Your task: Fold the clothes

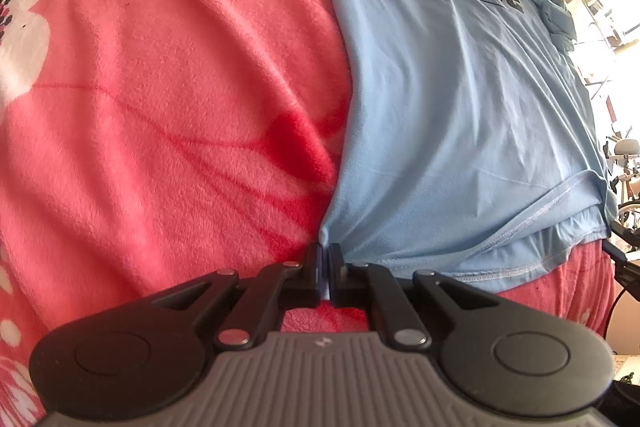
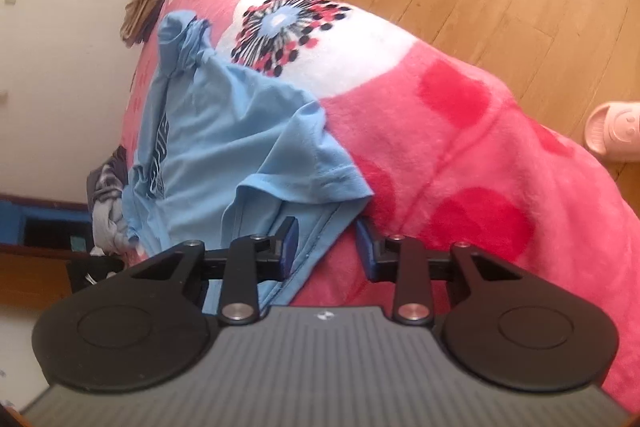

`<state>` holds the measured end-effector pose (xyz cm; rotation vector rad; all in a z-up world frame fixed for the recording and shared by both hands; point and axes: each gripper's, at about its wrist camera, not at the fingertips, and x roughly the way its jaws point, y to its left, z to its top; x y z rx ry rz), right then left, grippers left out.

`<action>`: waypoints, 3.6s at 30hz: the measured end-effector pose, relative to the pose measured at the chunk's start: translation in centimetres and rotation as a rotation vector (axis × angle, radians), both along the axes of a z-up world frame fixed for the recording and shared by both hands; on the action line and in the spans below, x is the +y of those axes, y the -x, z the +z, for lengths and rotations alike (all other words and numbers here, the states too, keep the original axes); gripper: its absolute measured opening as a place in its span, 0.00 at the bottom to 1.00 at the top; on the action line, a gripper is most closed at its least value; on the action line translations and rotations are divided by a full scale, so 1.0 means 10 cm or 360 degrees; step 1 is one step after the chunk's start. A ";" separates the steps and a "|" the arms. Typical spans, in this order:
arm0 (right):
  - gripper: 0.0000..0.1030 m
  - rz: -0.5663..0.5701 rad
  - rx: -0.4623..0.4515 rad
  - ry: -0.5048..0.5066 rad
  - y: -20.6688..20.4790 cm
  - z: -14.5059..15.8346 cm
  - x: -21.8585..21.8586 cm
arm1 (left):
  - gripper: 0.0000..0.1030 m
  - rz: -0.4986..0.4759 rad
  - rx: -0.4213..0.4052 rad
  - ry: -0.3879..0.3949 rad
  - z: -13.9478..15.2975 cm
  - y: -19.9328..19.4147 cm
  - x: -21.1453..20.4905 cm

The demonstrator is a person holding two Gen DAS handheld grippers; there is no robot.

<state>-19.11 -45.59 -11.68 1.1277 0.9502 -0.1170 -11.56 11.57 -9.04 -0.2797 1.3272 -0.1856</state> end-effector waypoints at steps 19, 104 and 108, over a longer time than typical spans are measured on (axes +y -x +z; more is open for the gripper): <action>0.00 0.0069 0.0062 0.0155 0.04 0.26 0.06 | 0.03 -0.0021 -0.0005 -0.0033 0.01 0.01 -0.04; 0.05 0.1762 -0.0717 0.1090 -0.21 0.60 2.02 | 0.49 -0.0250 -0.0047 -0.0048 0.13 0.14 -0.21; 0.05 0.1981 -0.0609 0.1141 -0.40 0.37 2.29 | 0.50 -0.0306 -0.0050 -0.0061 0.21 0.20 -0.18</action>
